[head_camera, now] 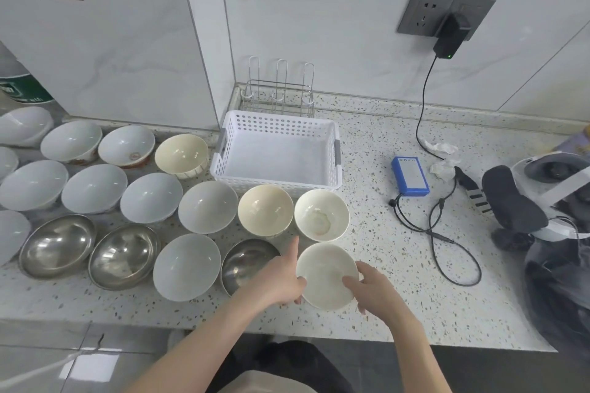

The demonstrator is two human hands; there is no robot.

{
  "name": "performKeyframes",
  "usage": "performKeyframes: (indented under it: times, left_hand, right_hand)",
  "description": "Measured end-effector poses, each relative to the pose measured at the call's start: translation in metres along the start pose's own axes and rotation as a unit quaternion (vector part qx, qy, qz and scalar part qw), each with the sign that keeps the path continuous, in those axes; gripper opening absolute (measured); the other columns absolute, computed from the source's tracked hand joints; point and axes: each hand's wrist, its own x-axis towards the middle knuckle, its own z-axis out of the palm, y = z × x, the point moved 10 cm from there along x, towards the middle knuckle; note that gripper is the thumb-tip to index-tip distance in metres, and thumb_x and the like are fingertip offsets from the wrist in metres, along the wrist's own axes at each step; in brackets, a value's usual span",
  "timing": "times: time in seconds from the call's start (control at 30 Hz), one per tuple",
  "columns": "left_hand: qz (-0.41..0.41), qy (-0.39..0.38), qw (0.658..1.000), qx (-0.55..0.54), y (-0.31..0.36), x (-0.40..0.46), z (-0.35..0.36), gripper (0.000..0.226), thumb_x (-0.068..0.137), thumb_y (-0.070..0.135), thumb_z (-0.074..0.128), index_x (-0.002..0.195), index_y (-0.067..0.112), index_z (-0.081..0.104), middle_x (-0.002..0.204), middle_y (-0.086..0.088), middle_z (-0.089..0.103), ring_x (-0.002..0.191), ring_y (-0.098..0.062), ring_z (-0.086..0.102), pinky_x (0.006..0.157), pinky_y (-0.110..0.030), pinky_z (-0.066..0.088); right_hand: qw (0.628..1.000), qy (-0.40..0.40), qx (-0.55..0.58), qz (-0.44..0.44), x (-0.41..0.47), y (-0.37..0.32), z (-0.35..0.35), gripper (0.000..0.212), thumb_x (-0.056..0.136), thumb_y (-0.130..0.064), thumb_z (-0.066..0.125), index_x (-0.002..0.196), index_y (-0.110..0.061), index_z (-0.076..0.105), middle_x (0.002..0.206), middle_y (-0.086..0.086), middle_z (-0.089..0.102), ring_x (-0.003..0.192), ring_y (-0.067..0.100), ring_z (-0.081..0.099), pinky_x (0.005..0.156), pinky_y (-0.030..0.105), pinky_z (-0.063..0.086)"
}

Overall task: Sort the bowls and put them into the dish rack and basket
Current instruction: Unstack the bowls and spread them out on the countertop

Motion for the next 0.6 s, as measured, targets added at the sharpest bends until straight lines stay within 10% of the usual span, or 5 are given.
performKeyframes:
  times: [0.17,0.33,0.6]
  left_hand:
    - [0.026,0.038,0.997,-0.055,-0.010,-0.014,-0.029,0.064,0.090,0.034,0.045,0.150,0.028,0.023,0.075,0.008,0.074,0.040,-0.004,0.057,0.050,-0.021,0.049]
    - [0.041,0.106,0.975,-0.192,-0.048,-0.044,-0.091,0.019,0.098,0.034,0.045,0.112,0.029,0.057,0.073,0.005,0.075,0.044,-0.011,0.060,0.038,-0.020,0.040]
    - [0.043,0.223,0.922,-0.312,-0.171,-0.117,-0.201,0.012,0.096,0.034,0.055,0.100,0.025,0.062,0.074,0.002,0.076,0.045,-0.013,0.060,0.040,-0.023,0.043]
  right_hand:
    - [0.986,0.094,-0.127,0.055,-0.009,-0.014,-0.034,0.052,0.090,-0.054,0.045,0.135,-0.027,0.047,0.080,-0.012,0.061,0.064,0.008,0.066,0.060,0.025,0.042]
    - [0.965,0.188,-0.160,0.087,-0.021,-0.061,-0.063,0.050,0.094,-0.044,0.041,0.141,-0.028,0.042,0.116,-0.002,0.065,0.107,0.024,0.056,0.077,0.032,0.036]
    - [0.969,0.217,-0.064,-0.099,-0.027,-0.217,0.049,0.034,0.094,-0.029,0.053,0.126,-0.022,0.060,0.100,-0.001,0.069,0.098,0.025,0.062,0.082,0.035,0.043]
